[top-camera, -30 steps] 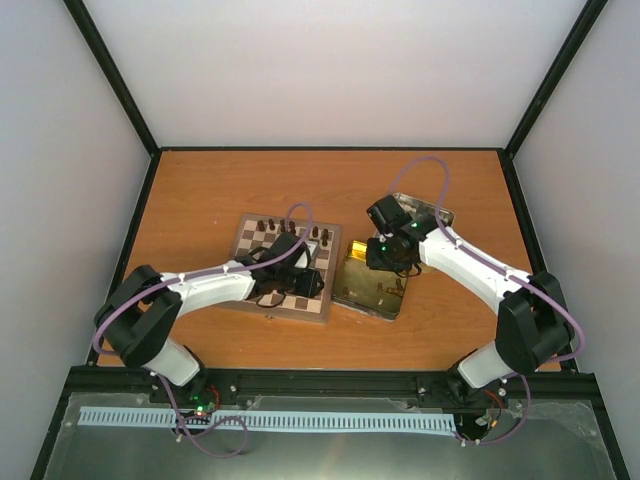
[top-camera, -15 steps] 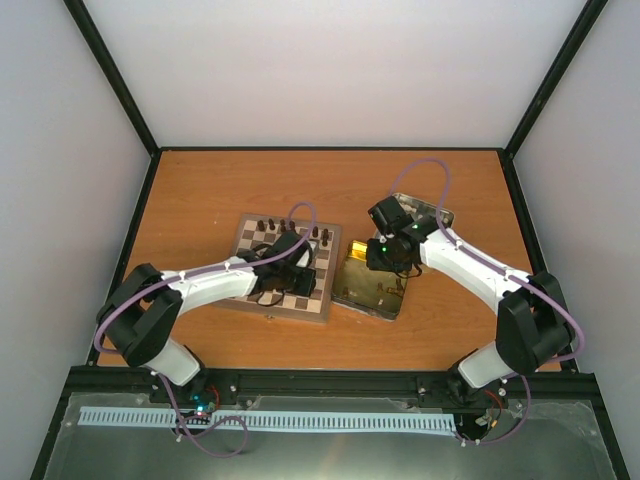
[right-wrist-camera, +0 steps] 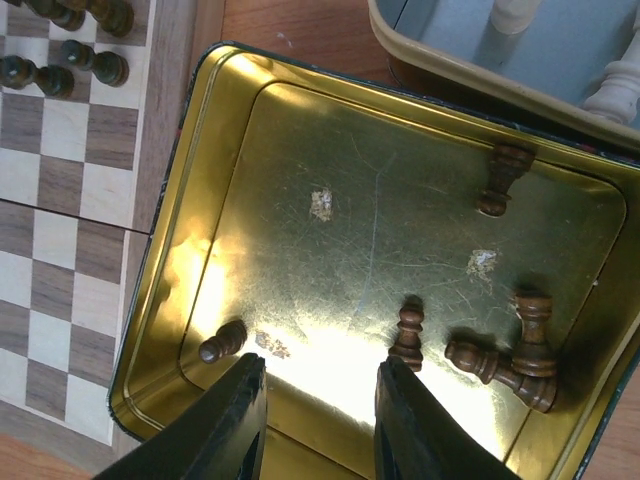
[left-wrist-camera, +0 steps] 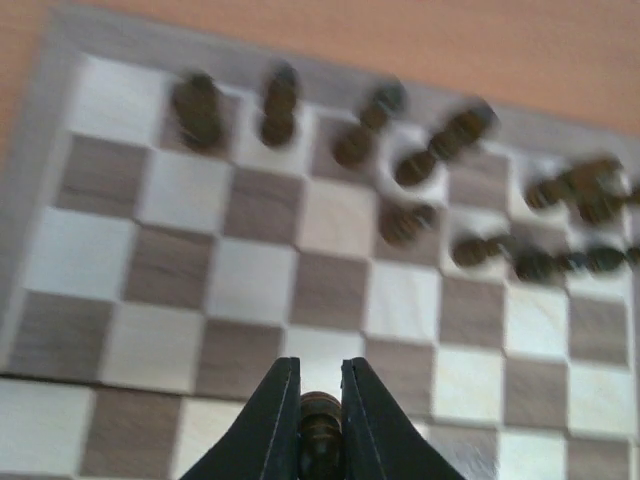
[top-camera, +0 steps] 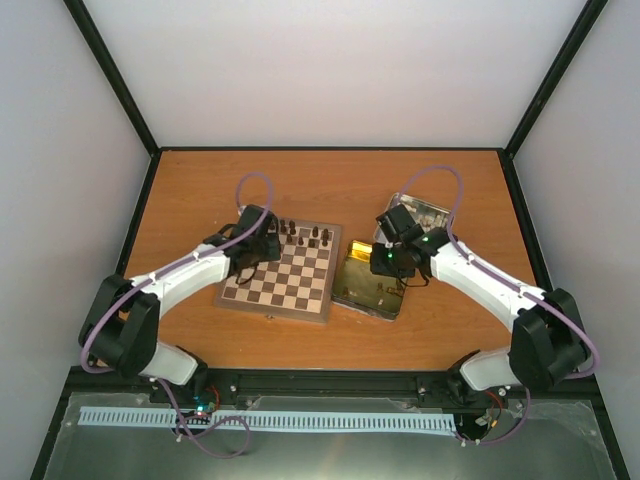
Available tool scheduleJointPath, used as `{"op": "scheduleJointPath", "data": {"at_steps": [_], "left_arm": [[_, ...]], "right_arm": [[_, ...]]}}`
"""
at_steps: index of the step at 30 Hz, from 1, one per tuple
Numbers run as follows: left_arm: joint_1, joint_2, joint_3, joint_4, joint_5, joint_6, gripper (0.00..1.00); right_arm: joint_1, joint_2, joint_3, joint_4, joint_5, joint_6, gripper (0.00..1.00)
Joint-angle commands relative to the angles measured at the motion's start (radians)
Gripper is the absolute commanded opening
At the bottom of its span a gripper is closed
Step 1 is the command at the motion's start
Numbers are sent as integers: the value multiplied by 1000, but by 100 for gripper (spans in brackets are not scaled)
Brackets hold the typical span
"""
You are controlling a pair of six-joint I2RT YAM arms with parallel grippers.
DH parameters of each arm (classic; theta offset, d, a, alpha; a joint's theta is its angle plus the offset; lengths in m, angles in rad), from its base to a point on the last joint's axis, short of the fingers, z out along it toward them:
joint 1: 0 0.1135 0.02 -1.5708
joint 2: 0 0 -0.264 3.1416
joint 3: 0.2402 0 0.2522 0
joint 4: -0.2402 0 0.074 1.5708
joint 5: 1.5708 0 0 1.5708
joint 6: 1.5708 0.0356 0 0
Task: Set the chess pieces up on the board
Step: Pick up the chess piece from the chessboard, then place the chess piece on the chessboard.
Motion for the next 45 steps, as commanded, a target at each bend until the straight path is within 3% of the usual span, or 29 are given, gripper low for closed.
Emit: {"op": "scheduleJointPath", "data": {"at_steps": [1,12,30,45], "left_arm": [[74,35,72,64,-79,-17,2],[97,257,224,93,-24,47,3],[97,346,228,141,-2,52,4],[97,248,222,81,30,49,31]], "right_arm": [[-10,-56,-39,54,-5,41,31],[-9,-117,-92,58,12,53,31],[-9,-112,-105,61,8,56,32],[-9,-82,-88,41,32,12,36]]}}
